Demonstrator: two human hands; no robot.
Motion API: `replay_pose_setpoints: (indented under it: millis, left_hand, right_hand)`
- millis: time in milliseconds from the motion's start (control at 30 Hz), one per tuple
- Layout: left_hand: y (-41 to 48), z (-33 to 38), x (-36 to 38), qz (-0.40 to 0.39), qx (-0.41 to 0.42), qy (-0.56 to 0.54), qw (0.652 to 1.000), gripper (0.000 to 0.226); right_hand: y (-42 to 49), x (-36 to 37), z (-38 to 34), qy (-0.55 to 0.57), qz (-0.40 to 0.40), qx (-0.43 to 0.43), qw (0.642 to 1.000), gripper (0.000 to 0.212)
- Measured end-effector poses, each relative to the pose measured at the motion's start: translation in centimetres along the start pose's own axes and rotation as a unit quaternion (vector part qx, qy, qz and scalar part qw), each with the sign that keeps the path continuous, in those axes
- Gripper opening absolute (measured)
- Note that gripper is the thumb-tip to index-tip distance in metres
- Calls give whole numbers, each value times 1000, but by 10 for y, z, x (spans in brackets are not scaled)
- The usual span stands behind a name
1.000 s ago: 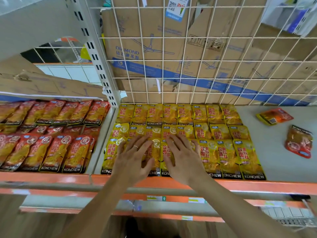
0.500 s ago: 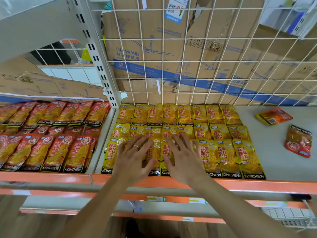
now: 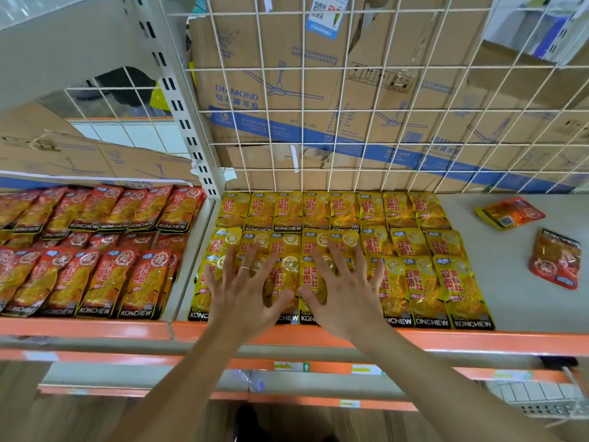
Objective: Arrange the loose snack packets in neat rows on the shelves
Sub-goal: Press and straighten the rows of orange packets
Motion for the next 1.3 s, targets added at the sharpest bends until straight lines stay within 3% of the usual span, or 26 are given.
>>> replay_pose_setpoints:
  millis: [200, 567, 1067, 1300]
  left_hand:
    - [0, 2, -2, 4, 3, 6, 1000, 82]
    - [-2, 4, -4, 28, 29, -1, 999, 74]
    - [-3, 6, -5, 45, 28, -14, 999, 70]
    - [-1, 4, -4, 19, 24, 7, 1000, 70]
  right_hand:
    - [-2, -2, -1, -3, 3, -3, 1000, 86]
    - [0, 3, -3, -13, 18, -33, 999, 75]
    - [-1, 0, -1, -14, 21, -6, 1000, 81]
    - [-2, 1, -1, -12, 29, -15, 999, 82]
Point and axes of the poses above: each hand's wrist, its own y-axis towards the middle knuckle, its own x-axis out of the palm, z = x × y, the point moved 5 cm from there along y, towards the middle knuckle, and after that the axes turned 4 degrees about y, right-handed, at the moved point
